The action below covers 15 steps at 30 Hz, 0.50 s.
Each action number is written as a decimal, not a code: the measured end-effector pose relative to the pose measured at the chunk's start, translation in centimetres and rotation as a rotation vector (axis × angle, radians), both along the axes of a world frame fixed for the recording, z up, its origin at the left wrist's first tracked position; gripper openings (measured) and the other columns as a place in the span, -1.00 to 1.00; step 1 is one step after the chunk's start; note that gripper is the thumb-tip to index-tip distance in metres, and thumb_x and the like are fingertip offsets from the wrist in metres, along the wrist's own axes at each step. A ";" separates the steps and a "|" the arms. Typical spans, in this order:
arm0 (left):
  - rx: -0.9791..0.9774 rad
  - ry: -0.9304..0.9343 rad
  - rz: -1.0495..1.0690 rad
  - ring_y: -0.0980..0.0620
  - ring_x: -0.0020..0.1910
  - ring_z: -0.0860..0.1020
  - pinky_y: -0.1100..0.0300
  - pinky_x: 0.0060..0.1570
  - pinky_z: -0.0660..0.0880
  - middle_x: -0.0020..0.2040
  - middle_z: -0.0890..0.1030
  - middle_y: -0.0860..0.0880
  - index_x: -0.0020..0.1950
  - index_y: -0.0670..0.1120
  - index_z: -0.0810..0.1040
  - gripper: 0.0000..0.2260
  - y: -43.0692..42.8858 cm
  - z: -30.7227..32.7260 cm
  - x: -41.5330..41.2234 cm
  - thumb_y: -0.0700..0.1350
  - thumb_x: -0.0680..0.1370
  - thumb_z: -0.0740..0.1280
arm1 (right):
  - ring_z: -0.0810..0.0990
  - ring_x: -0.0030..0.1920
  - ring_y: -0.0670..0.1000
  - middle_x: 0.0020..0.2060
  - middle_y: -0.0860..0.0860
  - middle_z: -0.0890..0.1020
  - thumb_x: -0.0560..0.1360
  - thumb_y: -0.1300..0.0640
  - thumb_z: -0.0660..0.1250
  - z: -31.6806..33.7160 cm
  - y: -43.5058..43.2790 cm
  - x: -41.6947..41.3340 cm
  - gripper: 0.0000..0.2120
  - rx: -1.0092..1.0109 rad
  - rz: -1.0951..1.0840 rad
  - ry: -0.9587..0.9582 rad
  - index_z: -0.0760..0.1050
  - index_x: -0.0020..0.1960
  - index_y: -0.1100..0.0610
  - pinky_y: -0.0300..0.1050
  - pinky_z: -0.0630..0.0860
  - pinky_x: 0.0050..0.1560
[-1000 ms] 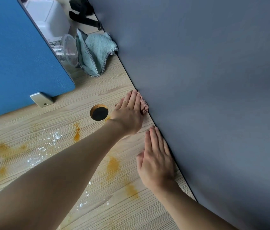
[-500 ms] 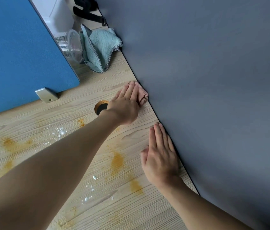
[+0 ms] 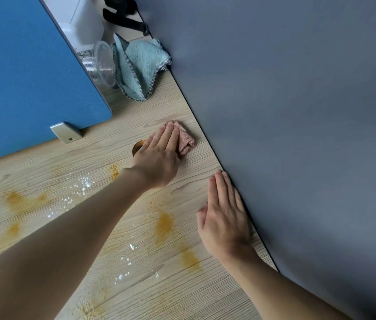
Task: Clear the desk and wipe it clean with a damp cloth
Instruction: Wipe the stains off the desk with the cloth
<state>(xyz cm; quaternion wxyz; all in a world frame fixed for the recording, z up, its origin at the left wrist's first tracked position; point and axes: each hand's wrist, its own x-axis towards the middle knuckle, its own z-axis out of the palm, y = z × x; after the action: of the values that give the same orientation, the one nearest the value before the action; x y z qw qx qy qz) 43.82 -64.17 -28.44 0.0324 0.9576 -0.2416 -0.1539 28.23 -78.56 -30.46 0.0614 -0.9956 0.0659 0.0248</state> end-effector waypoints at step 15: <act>0.080 -0.014 0.016 -0.06 0.59 -0.27 0.00 0.57 -0.19 0.61 -0.26 -0.10 0.61 -0.13 -0.28 -0.41 0.7 0.1 -0.8 0.06 0.67 -0.11 | 0.22 0.57 0.12 0.55 0.21 0.27 0.46 0.03 0.03 -0.1 0.1 0.1 -0.31 -0.013 -0.004 0.007 0.28 0.53 0.30 0.05 0.16 0.53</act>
<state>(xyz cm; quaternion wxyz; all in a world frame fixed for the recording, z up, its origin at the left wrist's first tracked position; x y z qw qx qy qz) 42.98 -63.51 -28.34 -0.0064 0.9610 -0.2279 -0.1563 28.37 -78.45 -30.54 0.0546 -0.9958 0.0685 0.0278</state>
